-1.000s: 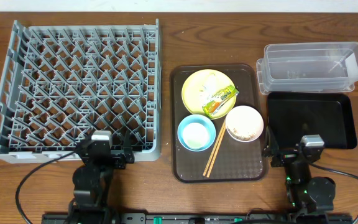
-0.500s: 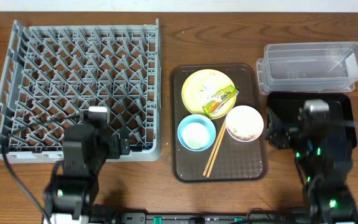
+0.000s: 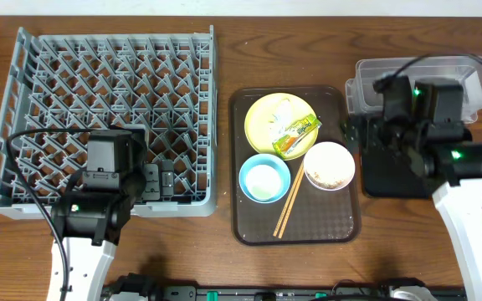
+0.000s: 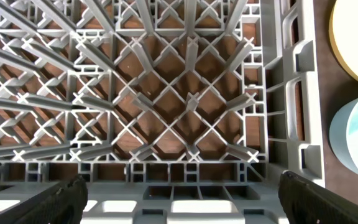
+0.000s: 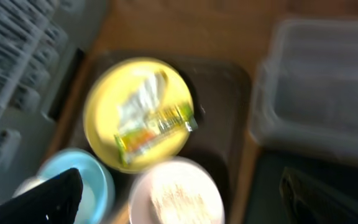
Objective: Sort waste into correct bins and load items into the dishwasher rack
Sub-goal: 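Grasp the white tissue on the yellow plate with the right gripper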
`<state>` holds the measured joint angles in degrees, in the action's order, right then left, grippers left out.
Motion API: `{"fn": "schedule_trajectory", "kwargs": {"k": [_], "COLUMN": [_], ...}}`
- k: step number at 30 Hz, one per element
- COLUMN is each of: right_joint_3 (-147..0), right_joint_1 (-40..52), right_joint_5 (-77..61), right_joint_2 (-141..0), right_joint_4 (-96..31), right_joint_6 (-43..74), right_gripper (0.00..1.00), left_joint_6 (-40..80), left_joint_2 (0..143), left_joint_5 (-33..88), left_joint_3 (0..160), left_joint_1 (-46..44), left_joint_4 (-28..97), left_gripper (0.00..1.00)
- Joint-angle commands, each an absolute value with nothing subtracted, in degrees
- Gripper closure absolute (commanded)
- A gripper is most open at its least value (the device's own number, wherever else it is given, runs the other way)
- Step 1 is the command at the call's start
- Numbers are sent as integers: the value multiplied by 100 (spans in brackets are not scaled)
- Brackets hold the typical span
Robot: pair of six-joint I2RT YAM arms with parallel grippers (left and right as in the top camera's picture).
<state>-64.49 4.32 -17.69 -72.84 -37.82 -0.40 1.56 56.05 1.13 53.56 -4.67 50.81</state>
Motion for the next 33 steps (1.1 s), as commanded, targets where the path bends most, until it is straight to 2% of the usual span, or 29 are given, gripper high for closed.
{"fn": "schedule_trajectory", "kwargs": {"k": [1, 6, 11, 13, 18, 29, 33], "right_joint_3": [-6589, -6589, -6589, -6589, -6589, -6589, -6589], "right_joint_1": [467, 862, 1581, 1855, 2327, 2716, 2718], "right_joint_5": [-2362, -2265, -1428, -1090, -178, -130, -130], "right_joint_2": [-7529, -8025, -8737, -9059, -9815, -10947, -11137], "right_joint_4": [-3326, -2447, -1850, -1699, -1511, -1066, -943], "right_joint_6": [156, 694, 1074, 1100, 1833, 2497, 2598], "right_gripper": [1, 9, 18, 25, 31, 42, 54], "left_joint_6": [292, 290, 290, 290, 290, 290, 290], "left_joint_2": [5605, 5605, 5605, 5605, 5607, 5607, 5607], "left_joint_5": [104, 104, 104, 104, 104, 104, 104], "left_joint_3": [5476, 5476, 5476, 5476, 5476, 5476, 5476], "left_joint_1": [-491, -491, -491, -491, -491, -491, -491], "left_joint_4": [5096, 5094, 5094, 5094, 5092, 5094, 5094], "left_gripper": [0, 0, 0, 0, 0, 0, 0]}}
